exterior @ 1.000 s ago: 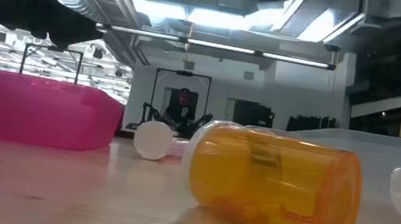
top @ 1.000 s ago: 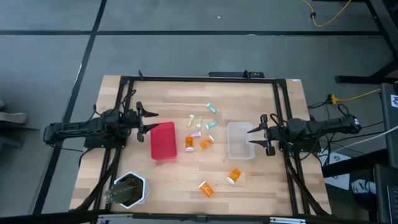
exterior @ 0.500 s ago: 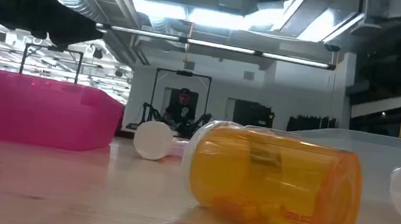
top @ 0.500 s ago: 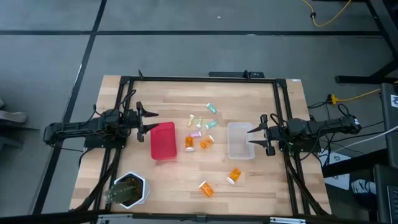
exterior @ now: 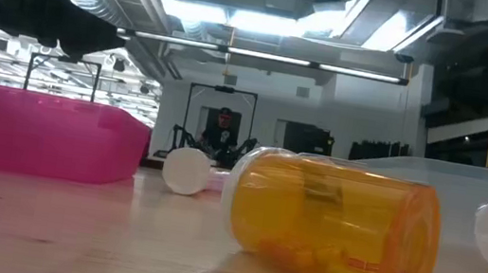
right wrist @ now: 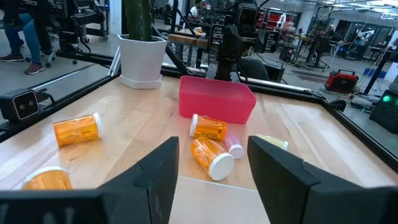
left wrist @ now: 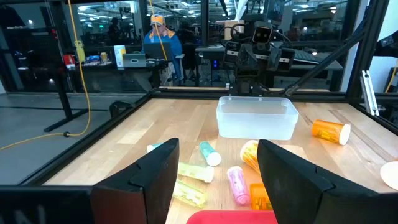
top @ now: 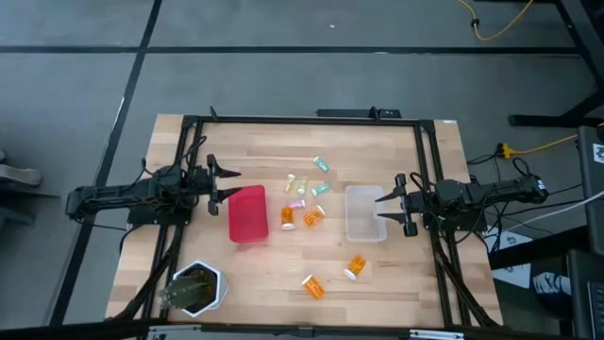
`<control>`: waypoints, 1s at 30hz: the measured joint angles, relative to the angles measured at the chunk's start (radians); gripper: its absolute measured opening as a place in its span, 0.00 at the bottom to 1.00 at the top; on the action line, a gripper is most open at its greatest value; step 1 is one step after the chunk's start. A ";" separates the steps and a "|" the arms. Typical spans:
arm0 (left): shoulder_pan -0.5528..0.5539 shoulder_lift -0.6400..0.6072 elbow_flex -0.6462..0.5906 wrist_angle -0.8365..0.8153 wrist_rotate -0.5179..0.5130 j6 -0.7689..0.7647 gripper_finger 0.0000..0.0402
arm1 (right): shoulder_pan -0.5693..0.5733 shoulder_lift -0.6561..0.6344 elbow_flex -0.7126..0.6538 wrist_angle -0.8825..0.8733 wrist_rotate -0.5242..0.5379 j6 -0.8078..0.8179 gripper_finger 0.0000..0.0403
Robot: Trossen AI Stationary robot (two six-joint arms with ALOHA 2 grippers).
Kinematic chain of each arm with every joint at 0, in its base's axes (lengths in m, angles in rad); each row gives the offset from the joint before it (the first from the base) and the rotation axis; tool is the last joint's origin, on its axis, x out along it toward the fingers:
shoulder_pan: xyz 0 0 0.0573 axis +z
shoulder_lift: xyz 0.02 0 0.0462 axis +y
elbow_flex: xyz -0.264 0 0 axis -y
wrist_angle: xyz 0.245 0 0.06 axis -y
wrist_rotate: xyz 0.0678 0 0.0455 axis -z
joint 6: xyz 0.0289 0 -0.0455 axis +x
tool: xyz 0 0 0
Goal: Pick and place medicine bottles into bin by pill shape (circle, oval)
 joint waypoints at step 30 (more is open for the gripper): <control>0.000 0.000 0.000 0.000 0.000 0.000 0.53 | 0.000 0.000 0.000 0.022 0.001 0.095 0.48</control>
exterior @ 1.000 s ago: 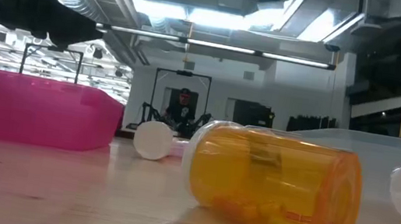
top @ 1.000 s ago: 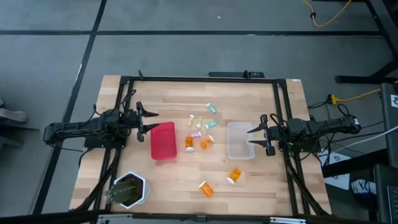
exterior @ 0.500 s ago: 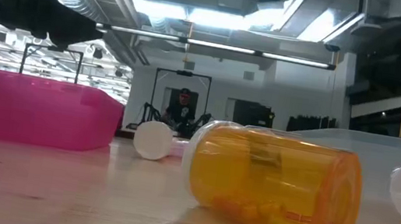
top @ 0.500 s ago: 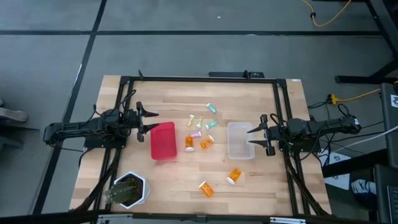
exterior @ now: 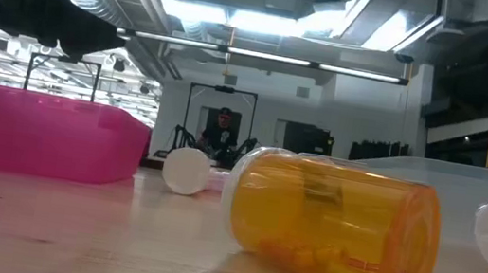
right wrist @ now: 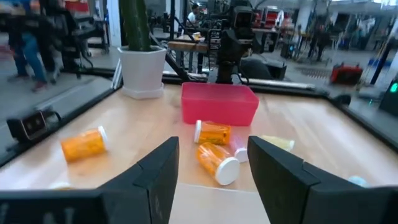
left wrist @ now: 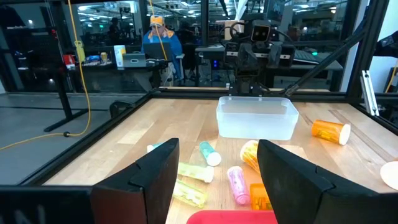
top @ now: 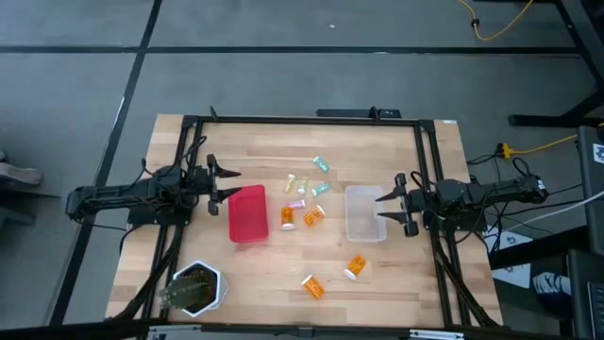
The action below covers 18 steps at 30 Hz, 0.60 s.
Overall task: Pick and place medicine bottles into bin by pill shape (circle, oval)
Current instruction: Put the big orange pill bottle into the red bin
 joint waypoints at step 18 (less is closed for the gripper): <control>0.000 0.000 0.000 0.013 0.000 0.001 0.53 | 0.000 0.000 0.000 0.008 0.001 0.122 0.48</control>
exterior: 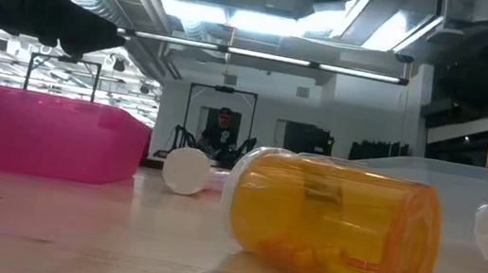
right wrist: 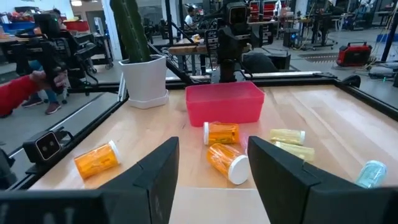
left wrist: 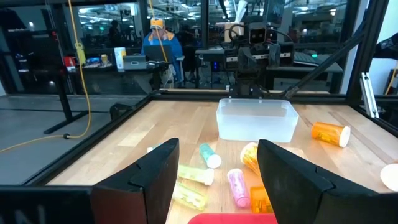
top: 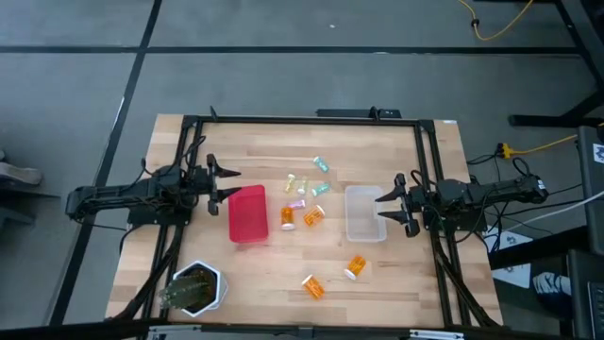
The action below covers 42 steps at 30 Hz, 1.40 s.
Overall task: Pick and place medicine bottles into bin by pill shape (circle, oval)
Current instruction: Put the big orange pill bottle into the red bin
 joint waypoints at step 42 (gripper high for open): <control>0.000 0.027 0.000 0.371 -0.176 -0.299 0.53 | 0.000 0.000 0.000 0.023 0.395 0.198 0.48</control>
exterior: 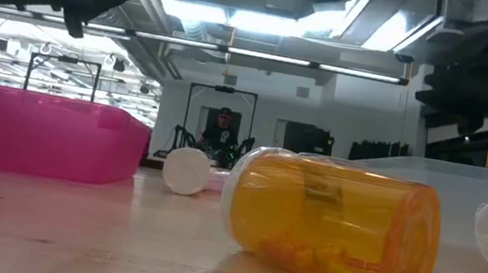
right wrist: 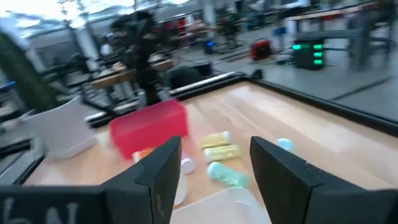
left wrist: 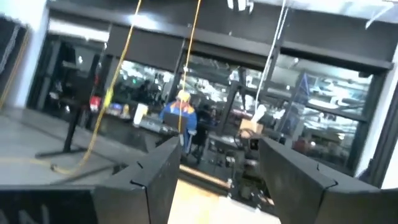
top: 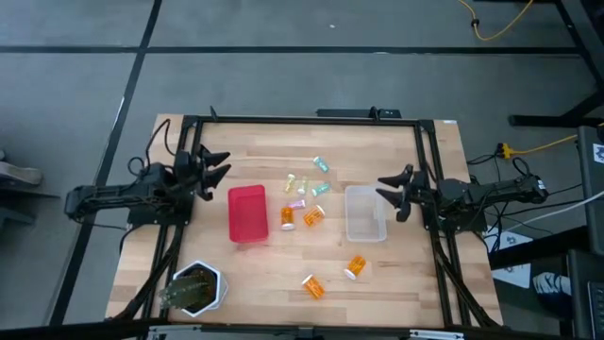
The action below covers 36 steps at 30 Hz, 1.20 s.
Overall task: Pick and place medicine bottles into bin by pill shape (circle, oval)
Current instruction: Put the big orange pill bottle into the red bin
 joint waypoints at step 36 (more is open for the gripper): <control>0.189 1.169 0.865 -0.846 -0.039 0.069 0.53 | 0.000 0.000 0.000 -0.002 0.057 0.110 0.48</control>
